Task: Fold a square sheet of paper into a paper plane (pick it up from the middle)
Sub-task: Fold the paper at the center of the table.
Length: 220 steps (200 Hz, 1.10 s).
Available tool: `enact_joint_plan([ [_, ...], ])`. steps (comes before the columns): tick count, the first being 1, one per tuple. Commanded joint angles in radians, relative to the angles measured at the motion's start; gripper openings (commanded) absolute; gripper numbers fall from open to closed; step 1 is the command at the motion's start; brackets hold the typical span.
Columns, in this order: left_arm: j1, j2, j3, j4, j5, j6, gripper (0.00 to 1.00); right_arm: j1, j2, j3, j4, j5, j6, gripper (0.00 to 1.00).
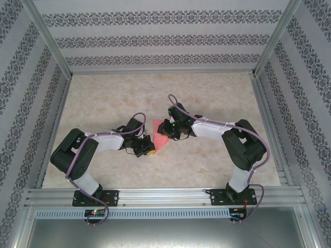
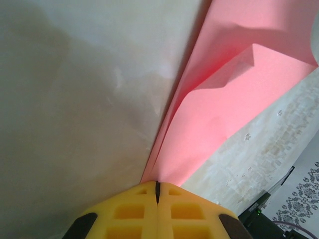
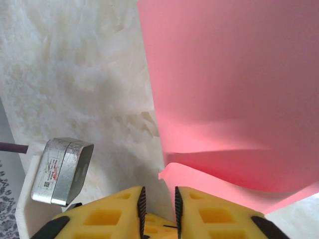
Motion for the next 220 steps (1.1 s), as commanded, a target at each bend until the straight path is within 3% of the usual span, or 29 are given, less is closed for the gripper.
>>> enact_joint_plan([
  [1,-0.01,0.021,0.021,-0.078,-0.053,0.032,0.0,0.009,-0.002,-0.016,-0.029,-0.009,-0.024,0.19],
  [122,0.006,-0.03,0.099,-0.08,-0.041,0.084,0.0,0.03,0.087,-0.012,-0.022,0.004,0.005,0.13],
  [182,0.043,-0.054,0.142,-0.131,-0.142,0.28,0.18,0.023,0.064,-0.039,0.019,0.012,0.024,0.07],
  [220,0.045,-0.036,0.162,-0.107,-0.159,0.424,0.24,0.022,0.055,-0.043,0.027,0.011,0.03,0.07],
])
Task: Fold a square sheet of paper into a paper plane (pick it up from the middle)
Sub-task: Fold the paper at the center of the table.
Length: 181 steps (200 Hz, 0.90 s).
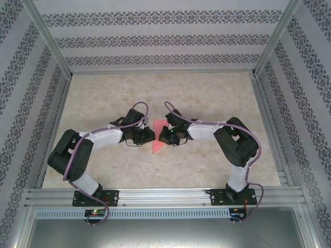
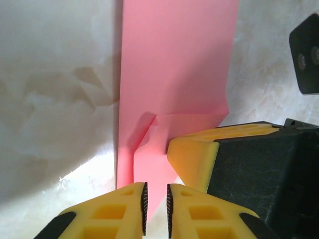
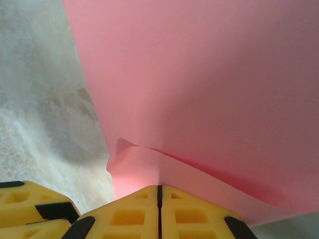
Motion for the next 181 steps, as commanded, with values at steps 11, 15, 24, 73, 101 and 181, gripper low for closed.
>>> enact_joint_plan([
  [11,0.013,0.005,0.031,-0.001,-0.022,0.167,0.25,-0.006,-0.029,-0.015,0.021,0.022,0.021,0.06],
  [15,0.013,0.008,0.033,0.001,-0.02,0.174,0.25,-0.007,-0.031,-0.017,0.024,0.022,0.022,0.06],
  [24,0.016,0.018,0.035,0.009,-0.007,0.192,0.25,-0.008,-0.034,-0.019,0.027,0.022,0.024,0.06],
  [73,0.027,0.064,0.025,0.055,0.034,0.252,0.24,-0.014,-0.056,-0.037,0.053,0.022,0.039,0.04],
  [101,0.029,0.079,0.029,0.075,0.047,0.264,0.23,-0.016,-0.054,-0.044,0.067,0.017,0.048,0.04],
  [181,0.042,0.126,0.043,0.099,0.061,0.252,0.12,-0.019,-0.052,-0.045,0.074,0.008,0.047,0.03],
])
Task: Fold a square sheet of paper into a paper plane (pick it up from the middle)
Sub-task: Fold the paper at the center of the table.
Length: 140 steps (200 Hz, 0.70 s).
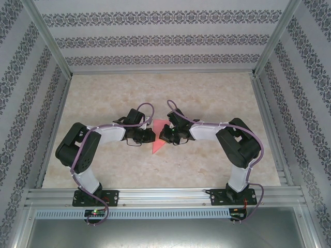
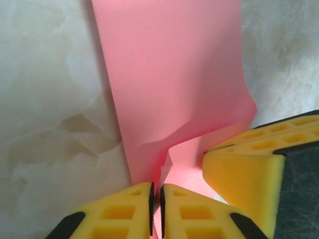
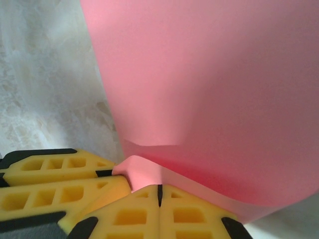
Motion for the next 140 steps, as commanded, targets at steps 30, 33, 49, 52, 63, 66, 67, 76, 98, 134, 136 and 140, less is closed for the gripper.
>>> enact_joint_plan([
  [30,0.017,0.007,0.029,0.019,-0.016,0.019,0.07,-0.008,-0.022,-0.014,0.004,0.003,-0.008,0.03],
  [33,0.017,0.007,0.029,0.018,-0.017,0.019,0.07,-0.007,-0.021,-0.014,0.003,0.001,-0.008,0.03],
  [49,0.018,0.009,0.027,0.018,-0.025,0.017,0.06,-0.007,-0.013,-0.016,0.0,0.003,-0.011,0.03],
  [52,0.018,0.009,0.028,0.017,-0.027,0.016,0.06,-0.007,-0.013,-0.016,-0.001,0.004,-0.009,0.03],
  [63,0.018,0.009,0.028,0.017,-0.026,0.015,0.05,-0.007,-0.006,-0.02,-0.002,0.001,-0.008,0.03],
  [66,0.018,0.008,0.028,0.017,-0.026,0.015,0.05,-0.007,-0.004,-0.019,-0.001,0.001,-0.008,0.03],
  [67,0.018,0.009,0.029,0.017,-0.027,0.015,0.05,-0.007,-0.003,-0.019,-0.002,0.001,-0.008,0.03],
  [76,0.018,0.01,0.025,0.017,-0.028,0.013,0.05,-0.007,-0.001,-0.022,-0.003,0.004,-0.007,0.03],
  [98,0.018,0.015,0.025,0.012,-0.034,0.013,0.04,-0.007,0.006,-0.026,-0.002,0.006,-0.007,0.03],
  [134,0.017,0.026,0.03,0.009,-0.026,0.012,0.04,-0.007,0.011,-0.029,-0.004,0.005,-0.006,0.03],
  [136,0.018,0.026,0.029,0.009,-0.026,0.013,0.04,-0.007,0.011,-0.028,-0.006,0.006,-0.007,0.03],
  [140,0.018,0.027,0.031,0.008,-0.026,0.012,0.04,-0.006,0.011,-0.029,-0.006,0.008,-0.007,0.03],
])
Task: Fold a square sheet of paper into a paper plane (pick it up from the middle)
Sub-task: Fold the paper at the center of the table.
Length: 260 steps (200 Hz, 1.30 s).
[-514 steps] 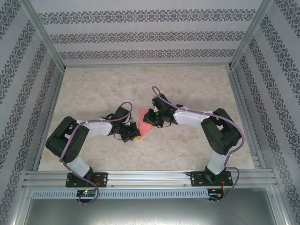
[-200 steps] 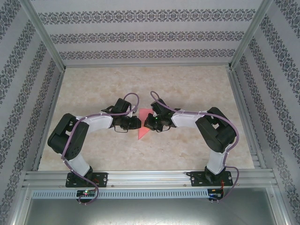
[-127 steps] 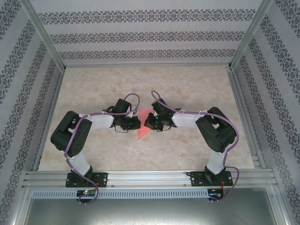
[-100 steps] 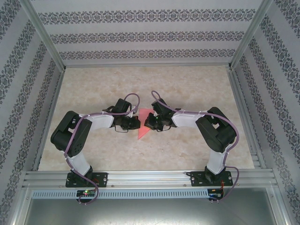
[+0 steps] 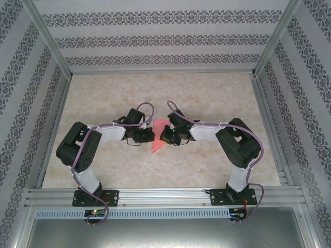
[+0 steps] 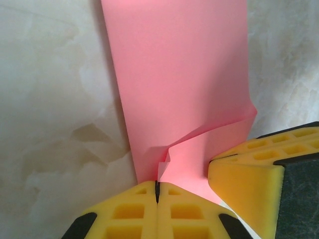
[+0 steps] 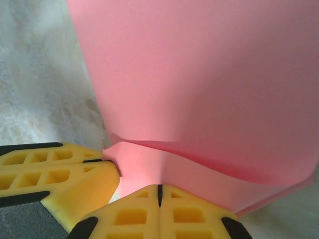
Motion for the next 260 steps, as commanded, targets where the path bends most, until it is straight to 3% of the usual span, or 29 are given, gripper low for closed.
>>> enact_joint_plan([
  [1,0.012,0.017,0.026,0.005,-0.015,0.011,0.04,-0.004,0.011,-0.016,-0.004,0.007,-0.006,0.03],
  [123,0.011,0.031,0.041,-0.009,0.003,0.002,0.05,-0.002,0.014,-0.05,-0.021,0.028,0.0,0.03],
  [188,0.009,-0.118,0.006,-0.051,-0.081,-0.154,0.27,-0.002,0.014,-0.052,-0.019,0.034,0.005,0.03],
  [207,-0.006,-0.163,-0.039,-0.016,-0.037,-0.22,0.26,-0.001,0.016,-0.052,-0.019,0.035,0.005,0.03],
  [260,-0.073,-0.152,-0.108,0.063,0.061,-0.324,0.11,0.002,0.023,-0.053,-0.011,0.031,0.011,0.02],
])
